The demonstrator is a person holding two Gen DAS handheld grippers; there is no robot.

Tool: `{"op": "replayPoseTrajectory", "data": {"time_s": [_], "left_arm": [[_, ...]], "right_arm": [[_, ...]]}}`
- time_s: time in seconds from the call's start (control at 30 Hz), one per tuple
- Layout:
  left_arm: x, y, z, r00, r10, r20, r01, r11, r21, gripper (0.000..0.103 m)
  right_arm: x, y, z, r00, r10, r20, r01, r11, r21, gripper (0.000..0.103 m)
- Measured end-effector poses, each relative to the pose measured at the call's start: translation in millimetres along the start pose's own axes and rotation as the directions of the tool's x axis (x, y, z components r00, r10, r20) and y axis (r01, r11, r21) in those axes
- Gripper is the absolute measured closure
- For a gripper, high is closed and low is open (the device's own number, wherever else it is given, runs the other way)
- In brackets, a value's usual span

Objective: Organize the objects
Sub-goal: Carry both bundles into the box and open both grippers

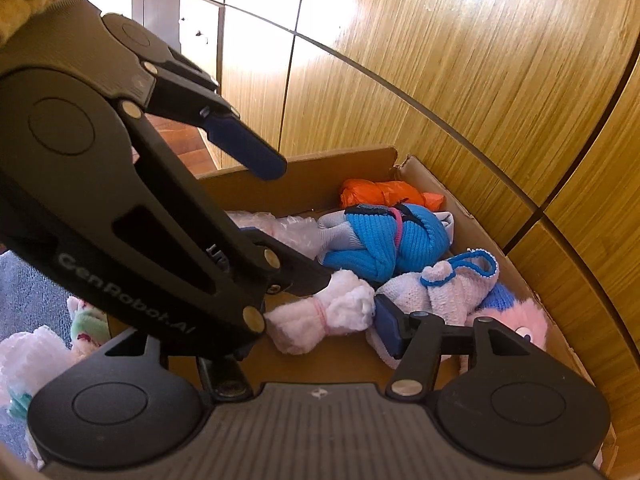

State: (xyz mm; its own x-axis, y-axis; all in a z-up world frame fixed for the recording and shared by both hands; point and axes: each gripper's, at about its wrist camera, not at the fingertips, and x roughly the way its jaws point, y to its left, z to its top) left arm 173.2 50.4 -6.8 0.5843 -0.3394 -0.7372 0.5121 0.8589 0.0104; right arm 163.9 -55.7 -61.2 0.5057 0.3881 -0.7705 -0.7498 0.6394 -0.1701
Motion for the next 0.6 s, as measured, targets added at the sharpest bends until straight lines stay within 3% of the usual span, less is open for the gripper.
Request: {"op": "replayPoseTrajectory", "data": {"time_s": [0.1,0.6], "left_arm": [[-6,0,0,1.0,0.004,0.009,-0.004,1.0,-0.002,0.017],[-27,7,-6,1.0,0.011,0.027,-0.011,1.0,0.007,0.013]], "right_arm": [[-2,1,1,1.0,0.002,0.004,-0.002,1.0,0.005,0.046],[-26,3,0,1.0,-0.01,0.005,0.01,1.0,0.021,0.042]]}}
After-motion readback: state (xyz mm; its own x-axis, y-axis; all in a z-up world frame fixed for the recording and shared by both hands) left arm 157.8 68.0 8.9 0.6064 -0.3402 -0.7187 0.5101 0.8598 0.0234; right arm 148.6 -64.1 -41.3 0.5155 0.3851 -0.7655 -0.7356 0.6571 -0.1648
